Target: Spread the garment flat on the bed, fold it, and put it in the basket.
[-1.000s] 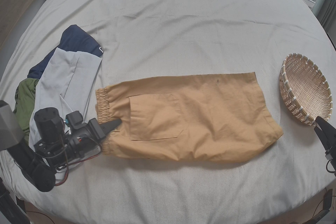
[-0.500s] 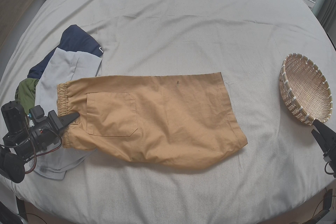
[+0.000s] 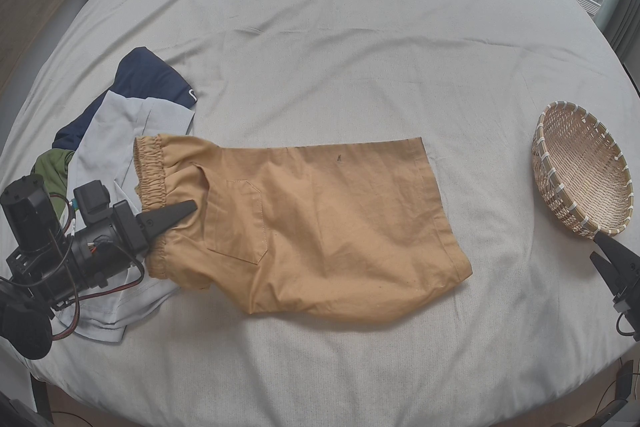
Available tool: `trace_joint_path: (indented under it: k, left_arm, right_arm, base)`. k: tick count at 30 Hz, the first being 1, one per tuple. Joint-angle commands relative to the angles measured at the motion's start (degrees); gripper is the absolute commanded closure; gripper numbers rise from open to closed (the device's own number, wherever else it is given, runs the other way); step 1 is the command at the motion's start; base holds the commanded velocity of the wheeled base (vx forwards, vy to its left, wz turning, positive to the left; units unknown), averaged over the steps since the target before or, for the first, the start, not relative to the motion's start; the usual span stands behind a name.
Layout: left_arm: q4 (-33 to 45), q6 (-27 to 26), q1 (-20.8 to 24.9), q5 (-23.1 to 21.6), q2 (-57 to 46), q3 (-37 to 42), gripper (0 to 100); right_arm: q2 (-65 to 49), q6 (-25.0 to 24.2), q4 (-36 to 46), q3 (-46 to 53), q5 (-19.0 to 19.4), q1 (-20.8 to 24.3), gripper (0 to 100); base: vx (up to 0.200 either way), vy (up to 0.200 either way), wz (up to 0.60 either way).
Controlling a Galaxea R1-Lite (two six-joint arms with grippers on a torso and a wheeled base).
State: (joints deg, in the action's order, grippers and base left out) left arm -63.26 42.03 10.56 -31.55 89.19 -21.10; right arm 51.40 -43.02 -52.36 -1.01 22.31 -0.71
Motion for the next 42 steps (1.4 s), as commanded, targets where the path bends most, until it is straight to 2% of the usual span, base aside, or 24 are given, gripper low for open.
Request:
trace_joint_path:
  k: [1, 7, 18, 26, 33, 42]
  left_arm:
    - [0.1, 0.1, 5.6, -0.2, -1.0, -4.0, 100]
    - [0.6, 0.2, 12.1, -0.2, 3.1, -11.2, 100]
    - [0.6, 0.2, 20.0, 0.0, 9.9, -19.3, 100]
    - [-0.3, 0.2, 23.5, 0.0, 15.8, -22.6, 100]
    - [-0.2, 0.1, 24.2, -0.1, 20.1, -27.1, 100]
    - [-0.2, 0.0, 27.8, 0.0, 24.2, -30.1, 100]
  right_arm:
    - [-0.4, -0.2, 0.5, 1.0, 0.3, 0.0, 0]
    - [-0.4, -0.1, 0.5, 1.0, 0.3, 0.1, 0]
    - [-0.8, -0.2, 0.5, 1.0, 0.4, 0.7, 0]
    - [-0.9, -0.2, 0.3, 0.9, 0.3, 1.4, 0]
    - [-1.2, -1.4, 0.6, 1.0, 0.3, 1.6, 0]
    - [-3.6, -2.2, 1.1, 1.0, 0.4, 3.2, 0]
  base:
    - [0.0, 0.0, 0.0]
    - [0.0, 0.0, 0.0]
    - [0.0, 0.0, 0.0]
    - [0.0, 0.0, 0.0]
    - [0.0, 0.0, 0.0]
    - [0.0, 0.0, 0.0]
